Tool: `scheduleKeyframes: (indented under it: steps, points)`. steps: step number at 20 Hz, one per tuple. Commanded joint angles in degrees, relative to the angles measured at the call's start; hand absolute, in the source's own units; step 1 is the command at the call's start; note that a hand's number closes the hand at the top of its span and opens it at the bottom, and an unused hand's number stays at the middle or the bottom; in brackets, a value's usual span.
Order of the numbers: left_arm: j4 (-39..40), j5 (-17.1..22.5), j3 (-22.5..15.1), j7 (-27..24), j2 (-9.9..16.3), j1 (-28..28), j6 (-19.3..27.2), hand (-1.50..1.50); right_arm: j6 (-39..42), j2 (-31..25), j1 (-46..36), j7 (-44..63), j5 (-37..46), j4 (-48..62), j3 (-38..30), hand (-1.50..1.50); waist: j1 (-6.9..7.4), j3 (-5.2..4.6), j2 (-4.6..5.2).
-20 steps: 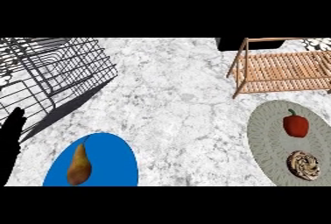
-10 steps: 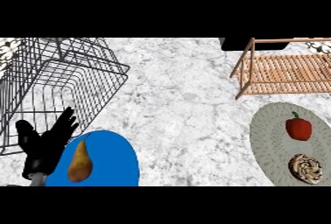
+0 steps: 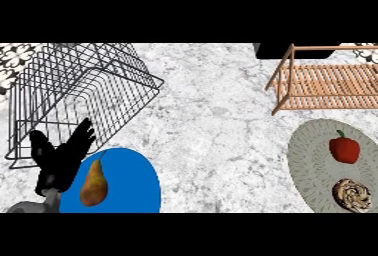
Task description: Pick the cupcake from the placemat and place it in the tiered shelf
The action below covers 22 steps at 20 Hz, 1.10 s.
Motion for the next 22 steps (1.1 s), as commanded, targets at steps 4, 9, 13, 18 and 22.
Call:
scheduleKeyframes:
  steps: [4, 9, 13, 18, 22]
  points:
    - [7.53, -2.89, 0.69, -0.03, -3.59, -2.96, -0.81, 0.00, 1.75, 6.26, -7.51, 5.48, 6.18, 3.19, 2.34, -1.50, 0.51, -0.34, 0.56]
    - [0.69, -2.36, 3.02, 3.28, -1.81, 0.59, -2.16, 0.00, 1.78, 8.90, -3.42, 6.72, 11.48, -0.13, 1.01, -1.50, 0.37, -0.33, 0.35]
    - [4.48, -4.55, 2.82, 0.45, -3.62, 0.29, -2.81, 0.00, 0.81, 12.95, -7.01, 4.77, 16.85, 6.93, 3.54, -1.50, 0.58, -0.32, 0.42]
    - [-1.74, -3.88, 5.23, 5.92, -1.94, 1.08, -3.45, 0.00, 0.17, 15.20, -4.94, -1.47, 20.19, 10.64, 0.73, -1.50, 0.44, -0.29, 0.33]
    - [0.34, -7.00, 3.77, 4.42, -4.86, 1.61, -2.13, 0.00, 1.13, 16.94, -9.40, -8.80, 20.05, 19.48, -1.22, -1.50, 0.69, -0.27, 0.41]
